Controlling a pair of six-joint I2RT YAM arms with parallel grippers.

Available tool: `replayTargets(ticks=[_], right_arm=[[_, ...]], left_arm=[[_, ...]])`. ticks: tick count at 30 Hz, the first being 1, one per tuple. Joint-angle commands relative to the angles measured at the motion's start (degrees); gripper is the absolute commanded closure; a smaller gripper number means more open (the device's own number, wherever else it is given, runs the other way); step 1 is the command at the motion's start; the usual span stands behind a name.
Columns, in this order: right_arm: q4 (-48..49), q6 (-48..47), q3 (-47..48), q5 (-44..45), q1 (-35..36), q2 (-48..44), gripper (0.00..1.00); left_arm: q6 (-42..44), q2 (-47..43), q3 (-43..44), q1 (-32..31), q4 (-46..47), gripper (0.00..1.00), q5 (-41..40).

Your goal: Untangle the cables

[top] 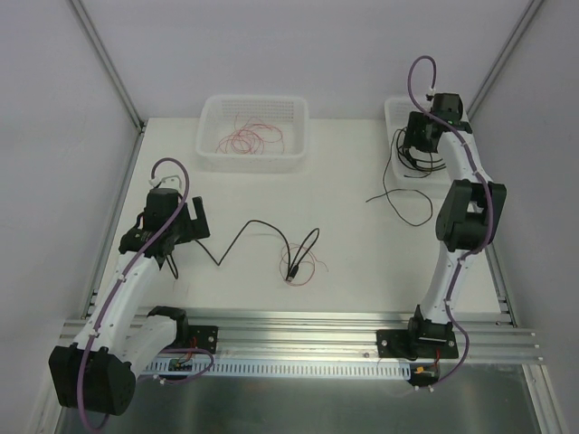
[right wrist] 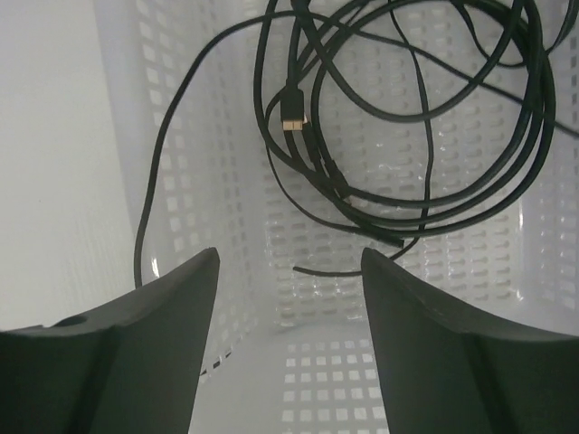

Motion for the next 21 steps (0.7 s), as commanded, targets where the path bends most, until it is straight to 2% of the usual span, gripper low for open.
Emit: replayTargets(ticks=[1,6,9,11,12,14,16,21], right_arm=[[2.50,4.56,-4.30,-2.48,-0.03,-8.40,0.31],[4.00,7.30,-15.03,-0.83,3.48,-18.68,0.29],[3.39,7.39,-21.71,2.86,9.10,-24.40,0.30],[2.24,8.96,-25.76,8.29,13.75,-27.04,0.32],[1.89,10.10,-26.99,12.67,15.42,-27.48,0.33],[0.58,12.65,-29.36,15.69,18.93,-27.23,0.37],[-1.00,20.28,-30.07,19.10,20.44,-26.00,0.39],[-2.51,33.81,-30.25,22.20,22.73,-19.77,0.45]], left_arm=[[0.49,-0.44,-0.10,0.26,1.20,0.10,1.62],[0.48,-1.66,-0.18,0.26,1.20,0.09,2.15],[0.40,-2.37,-0.36,0.26,1.20,0.09,2.23],[0.31,-2.72,-0.36,0.26,1.20,0.09,2.32],[0.31,-2.81,-0.27,0.26,1.20,0.09,2.50],[0.31,-2.90,-0.27,0.26,1.20,0.09,2.76],[0.22,-3.16,-0.36,0.26,1.20,0.09,2.76],[0.22,-3.69,-0.45,0.26,1.20,0.09,2.32]])
